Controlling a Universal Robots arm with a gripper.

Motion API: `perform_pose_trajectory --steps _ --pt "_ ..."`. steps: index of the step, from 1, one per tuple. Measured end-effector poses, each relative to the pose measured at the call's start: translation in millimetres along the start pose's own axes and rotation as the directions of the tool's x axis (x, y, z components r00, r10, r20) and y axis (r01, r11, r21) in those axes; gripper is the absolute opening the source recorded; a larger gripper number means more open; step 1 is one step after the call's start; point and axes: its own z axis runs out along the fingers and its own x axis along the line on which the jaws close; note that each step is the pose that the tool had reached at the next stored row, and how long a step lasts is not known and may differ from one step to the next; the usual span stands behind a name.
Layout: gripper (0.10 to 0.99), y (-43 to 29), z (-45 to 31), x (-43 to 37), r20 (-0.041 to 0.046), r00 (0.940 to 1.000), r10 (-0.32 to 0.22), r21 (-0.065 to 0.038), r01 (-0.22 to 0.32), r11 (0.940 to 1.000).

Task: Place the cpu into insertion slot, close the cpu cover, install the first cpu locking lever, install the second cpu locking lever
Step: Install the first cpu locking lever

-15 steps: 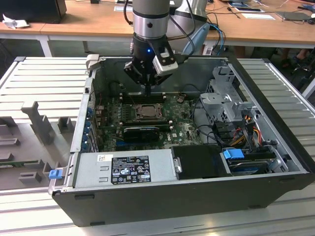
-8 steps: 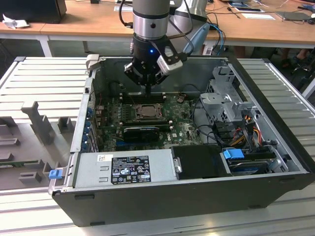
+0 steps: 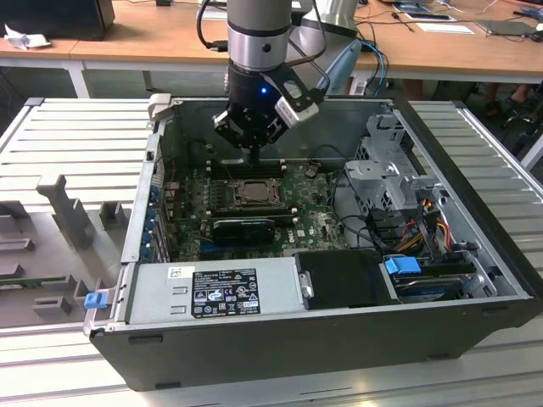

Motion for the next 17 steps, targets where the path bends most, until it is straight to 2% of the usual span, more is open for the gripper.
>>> perform_pose_trajectory --steps 1,3,8,17 --pt "0.106 0.0 1.0 0.0 0.0021 0.9999 0.017 -0.006 -0.017 0.9998" --pt "0.106 -0.1 3.0 0.2 0.0043 0.9975 0.071 -0.005 -0.071 0.9975" --pt "0.106 0.2 3.6 2.2 0.0049 0.9972 0.075 -0.005 -0.075 0.9972" --pt "0.106 2.4 4.3 13.9 0.0049 0.9969 0.079 -0.005 -0.079 0.9969"
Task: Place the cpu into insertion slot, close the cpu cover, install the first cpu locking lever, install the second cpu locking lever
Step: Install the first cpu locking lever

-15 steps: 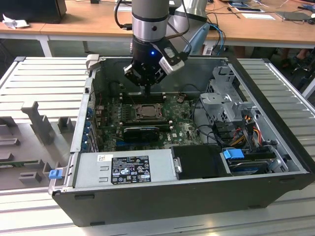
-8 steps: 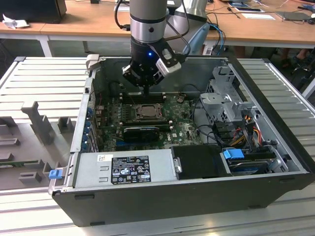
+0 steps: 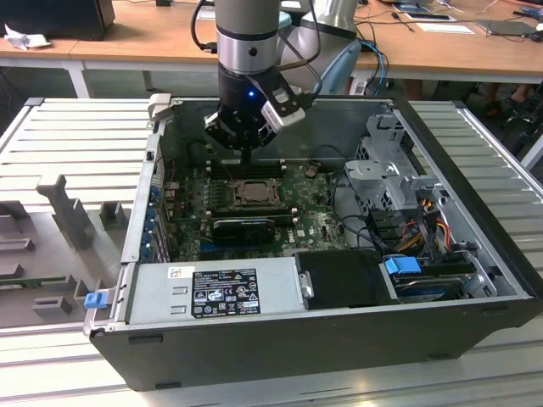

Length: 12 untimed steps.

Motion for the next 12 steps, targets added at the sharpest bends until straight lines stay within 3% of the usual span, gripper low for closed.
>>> perform_pose_trajectory --steps 4,12 --pt "0.106 0.3 0.5 2.8 0.0023 0.9992 0.040 0.001 -0.040 0.9992" --pt "0.106 1.0 0.5 9.6 0.0023 0.9991 0.041 0.001 -0.041 0.9991"
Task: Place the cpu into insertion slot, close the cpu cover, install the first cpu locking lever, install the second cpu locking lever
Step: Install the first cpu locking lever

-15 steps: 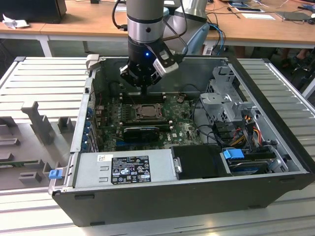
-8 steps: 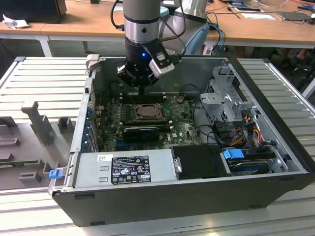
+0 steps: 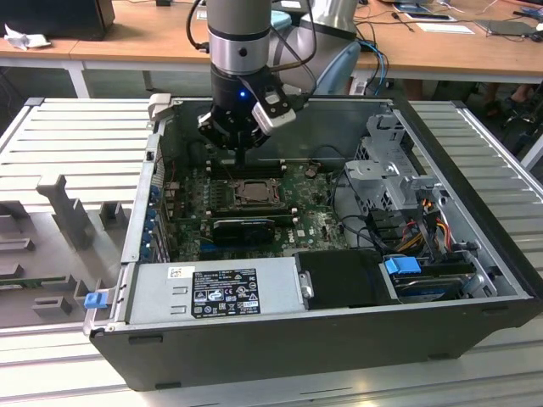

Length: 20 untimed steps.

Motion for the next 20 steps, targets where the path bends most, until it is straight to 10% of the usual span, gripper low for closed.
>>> perform_pose_trajectory --steps 6,20 --pt "0.106 3.0 1.7 24.0 0.0002 1.0000 0.001 -0.001 -0.001 1.0000" --pt "0.106 14.9 8.9 45.3 0.0006 1.0000 0.007 -0.001 -0.007 1.0000"
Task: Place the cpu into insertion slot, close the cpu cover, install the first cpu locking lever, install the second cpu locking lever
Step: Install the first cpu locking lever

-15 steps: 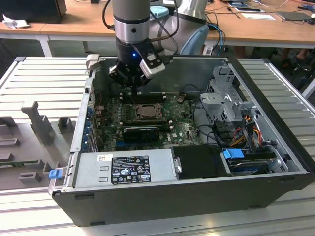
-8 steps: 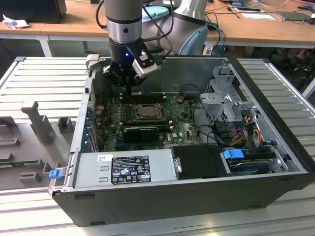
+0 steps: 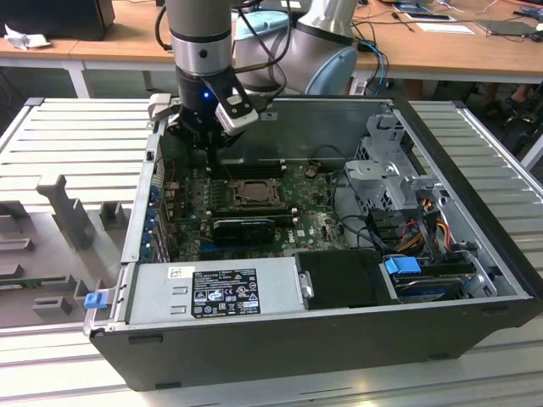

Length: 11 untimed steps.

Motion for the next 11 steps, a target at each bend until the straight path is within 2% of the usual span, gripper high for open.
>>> perform_pose_trajectory --steps 8,11 --pt "0.106 15.9 4.0 1.0 0.0000 1.0000 0.001 0.000 -0.001 1.0000" --pt "0.106 16.7 4.2 0.4 -0.0001 1.0000 0.001 0.000 -0.001 1.0000"
